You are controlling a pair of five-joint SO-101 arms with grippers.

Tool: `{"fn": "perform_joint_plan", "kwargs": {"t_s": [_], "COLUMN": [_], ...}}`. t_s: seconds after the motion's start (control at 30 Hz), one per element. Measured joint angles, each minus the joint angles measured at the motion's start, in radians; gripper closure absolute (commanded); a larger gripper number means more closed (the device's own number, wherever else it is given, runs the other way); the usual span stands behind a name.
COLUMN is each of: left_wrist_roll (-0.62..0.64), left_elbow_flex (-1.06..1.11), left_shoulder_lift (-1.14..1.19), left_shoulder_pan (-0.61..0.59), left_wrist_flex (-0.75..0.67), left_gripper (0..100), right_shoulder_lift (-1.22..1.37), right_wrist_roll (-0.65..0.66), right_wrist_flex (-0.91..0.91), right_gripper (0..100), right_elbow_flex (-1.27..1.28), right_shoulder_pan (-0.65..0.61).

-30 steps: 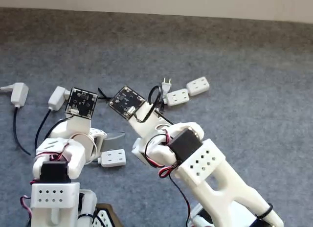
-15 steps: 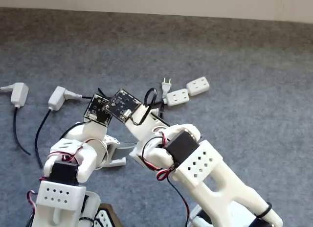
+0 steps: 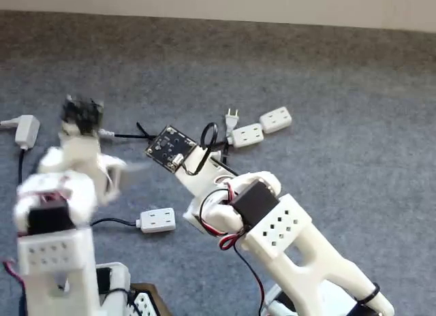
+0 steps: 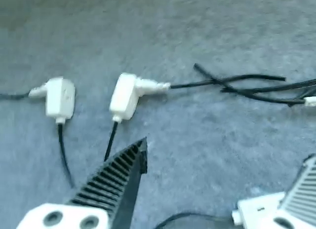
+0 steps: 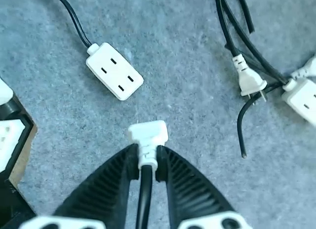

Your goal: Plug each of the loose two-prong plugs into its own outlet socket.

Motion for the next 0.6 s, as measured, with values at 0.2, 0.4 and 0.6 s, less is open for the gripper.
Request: {"fn": "perform_joint_plan", "kwargs": {"t_s": [0.2, 0.4, 0.6], "left_wrist_roll": [-0.041, -0.144, -0.232], "left_elbow_flex": [-0.641, -1.333, -1.642], "left_shoulder_lift": [0.6, 1.191, 1.551], "left_shoulder_pan": [-0.161, -0.373, -0.568], "left_wrist_flex": [0.311, 0.509, 0.526], "left_gripper": [55, 55, 55], "right_shoulder_lift": [0.063, 0.282, 0.488], "right_wrist_roll": [0.126, 0.293, 0.373], "right_wrist_flex": [0.0, 0.0, 0.0], "right_gripper": [99.1, 99.1, 99.1], "right_elbow_flex": [-0.041, -0.216, -0.391], "right_shoulder_pan": [0.0, 0.0, -0.035]}}
